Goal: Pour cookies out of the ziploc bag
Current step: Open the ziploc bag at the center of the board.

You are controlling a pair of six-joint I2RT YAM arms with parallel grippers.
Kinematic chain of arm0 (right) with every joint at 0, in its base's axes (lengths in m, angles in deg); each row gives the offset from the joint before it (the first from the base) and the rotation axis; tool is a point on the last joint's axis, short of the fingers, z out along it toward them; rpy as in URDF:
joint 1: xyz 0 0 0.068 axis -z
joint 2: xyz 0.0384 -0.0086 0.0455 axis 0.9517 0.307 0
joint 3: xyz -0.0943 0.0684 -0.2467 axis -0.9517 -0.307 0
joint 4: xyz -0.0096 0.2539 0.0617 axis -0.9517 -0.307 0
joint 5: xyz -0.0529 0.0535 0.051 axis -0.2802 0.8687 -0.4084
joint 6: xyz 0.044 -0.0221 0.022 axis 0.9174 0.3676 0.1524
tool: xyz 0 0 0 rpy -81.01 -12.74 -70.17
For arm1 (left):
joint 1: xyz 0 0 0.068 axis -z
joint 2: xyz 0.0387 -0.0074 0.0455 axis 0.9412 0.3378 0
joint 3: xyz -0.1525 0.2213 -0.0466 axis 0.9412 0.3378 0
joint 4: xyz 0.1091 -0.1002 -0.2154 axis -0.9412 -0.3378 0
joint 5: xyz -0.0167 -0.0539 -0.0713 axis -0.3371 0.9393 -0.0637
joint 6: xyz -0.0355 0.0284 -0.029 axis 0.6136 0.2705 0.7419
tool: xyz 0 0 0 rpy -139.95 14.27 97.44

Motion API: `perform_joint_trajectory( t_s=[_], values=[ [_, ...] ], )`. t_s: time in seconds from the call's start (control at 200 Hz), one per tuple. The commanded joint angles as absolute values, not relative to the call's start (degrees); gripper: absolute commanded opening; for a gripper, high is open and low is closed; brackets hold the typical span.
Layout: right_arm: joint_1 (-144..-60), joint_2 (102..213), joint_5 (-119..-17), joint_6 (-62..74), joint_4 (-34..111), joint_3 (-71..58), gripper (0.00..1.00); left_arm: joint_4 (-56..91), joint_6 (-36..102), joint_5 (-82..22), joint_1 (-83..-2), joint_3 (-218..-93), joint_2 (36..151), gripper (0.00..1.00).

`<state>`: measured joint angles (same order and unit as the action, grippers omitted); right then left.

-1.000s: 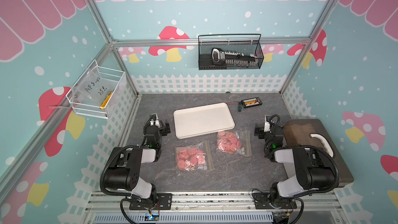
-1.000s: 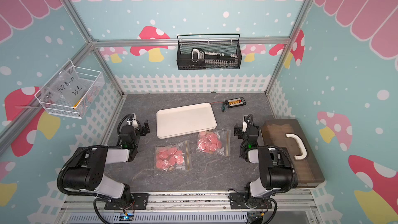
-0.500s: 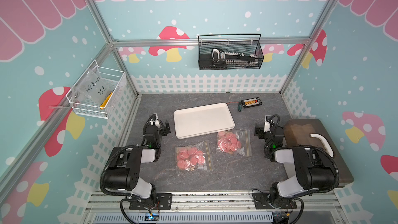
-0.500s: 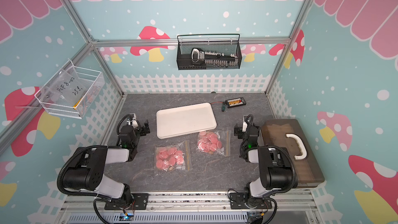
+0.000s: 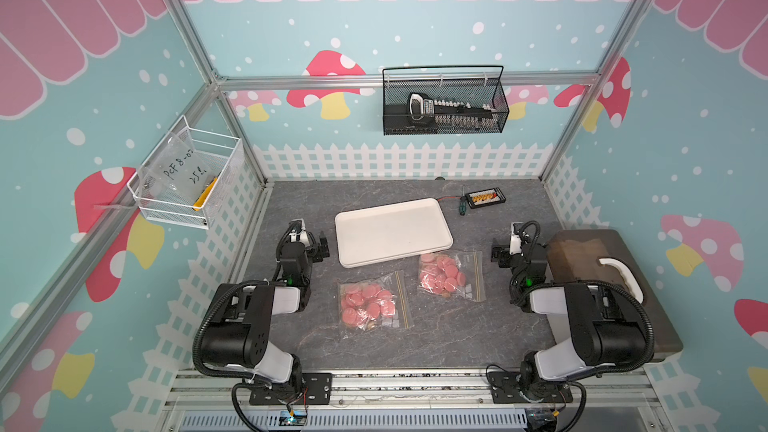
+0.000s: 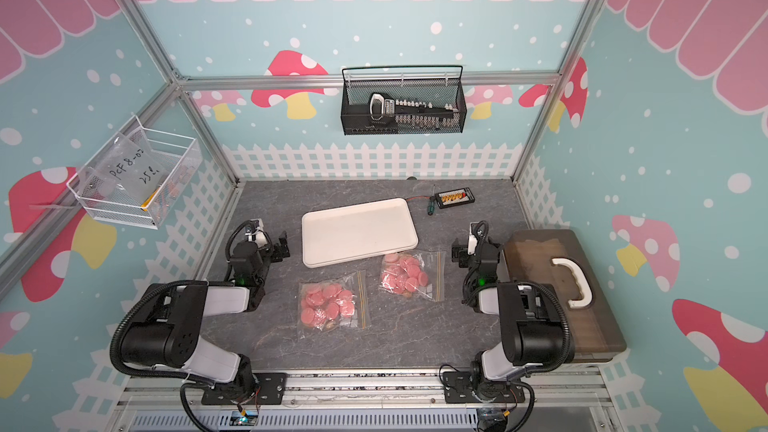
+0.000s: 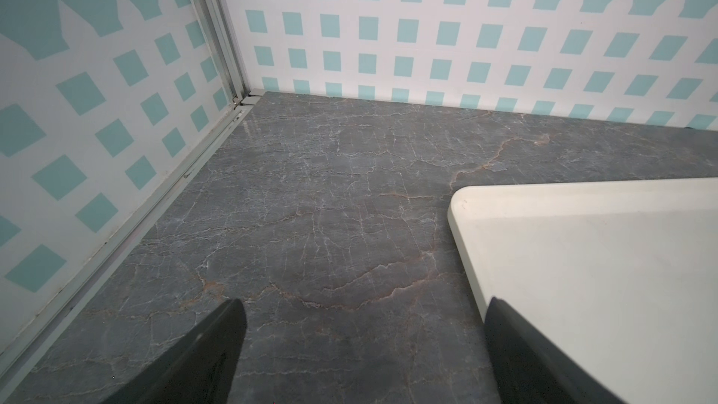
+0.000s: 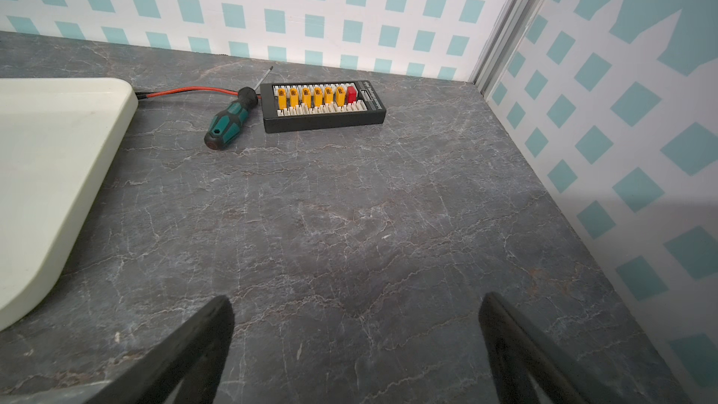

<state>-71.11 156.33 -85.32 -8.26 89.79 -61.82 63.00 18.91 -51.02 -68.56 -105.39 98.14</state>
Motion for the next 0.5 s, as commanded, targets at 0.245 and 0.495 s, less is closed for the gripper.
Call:
perform_joint_trajectory(
  t_s=[0.245,0.495],
  values=[
    [-73.3,149.9,-90.3,-9.0,75.8,-57.0,0.99,42.6,18.8,-56.7,-67.0,-114.0,90.0,1.00],
    [-74.2,141.9,-93.1,-0.3,54.0,-50.9,0.99,17.6,23.6,-57.2,-66.5,-129.2,84.6,1.00]
  ],
)
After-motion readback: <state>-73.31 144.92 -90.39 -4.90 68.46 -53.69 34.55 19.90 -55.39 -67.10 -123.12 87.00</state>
